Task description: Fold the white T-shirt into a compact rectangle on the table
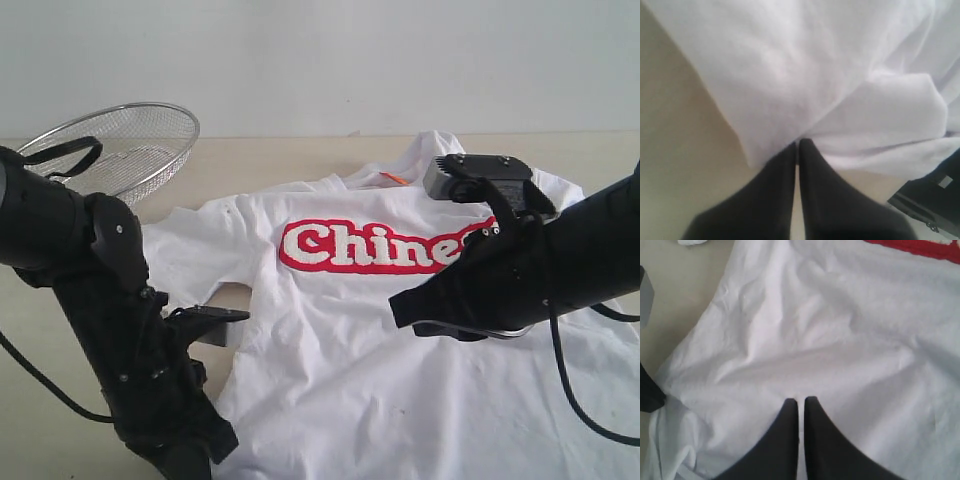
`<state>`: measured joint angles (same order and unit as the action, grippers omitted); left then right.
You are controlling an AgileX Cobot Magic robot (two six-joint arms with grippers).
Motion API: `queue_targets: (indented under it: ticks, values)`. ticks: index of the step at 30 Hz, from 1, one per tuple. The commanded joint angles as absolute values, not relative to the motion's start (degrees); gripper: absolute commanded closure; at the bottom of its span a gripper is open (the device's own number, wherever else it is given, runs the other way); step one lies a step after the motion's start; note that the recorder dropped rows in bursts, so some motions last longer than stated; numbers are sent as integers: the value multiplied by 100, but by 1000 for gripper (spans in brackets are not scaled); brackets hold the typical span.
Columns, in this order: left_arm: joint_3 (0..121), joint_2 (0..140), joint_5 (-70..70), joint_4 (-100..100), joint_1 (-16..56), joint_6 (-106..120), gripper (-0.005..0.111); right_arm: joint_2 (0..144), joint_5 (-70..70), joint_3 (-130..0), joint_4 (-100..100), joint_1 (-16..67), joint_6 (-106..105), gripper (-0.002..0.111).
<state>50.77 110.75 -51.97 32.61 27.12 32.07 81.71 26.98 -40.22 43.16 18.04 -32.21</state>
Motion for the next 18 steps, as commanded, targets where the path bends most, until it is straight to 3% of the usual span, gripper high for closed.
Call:
queue_targets:
  ticks: [1, 9, 18]
  values:
    - [5030, 11114, -4952, 2945, 2572, 3342, 102, 8108, 2666, -4001, 4298, 1784, -3291, 109]
    - [5030, 10023, -5936, 5023, 2636, 4691, 102, 8108, 2609, -4001, 4287, 1784, -3313, 109]
    - [5003, 10074, -5542, 4614, 3610, 4135, 102, 8108, 2632, -4001, 4287, 1784, -3303, 109]
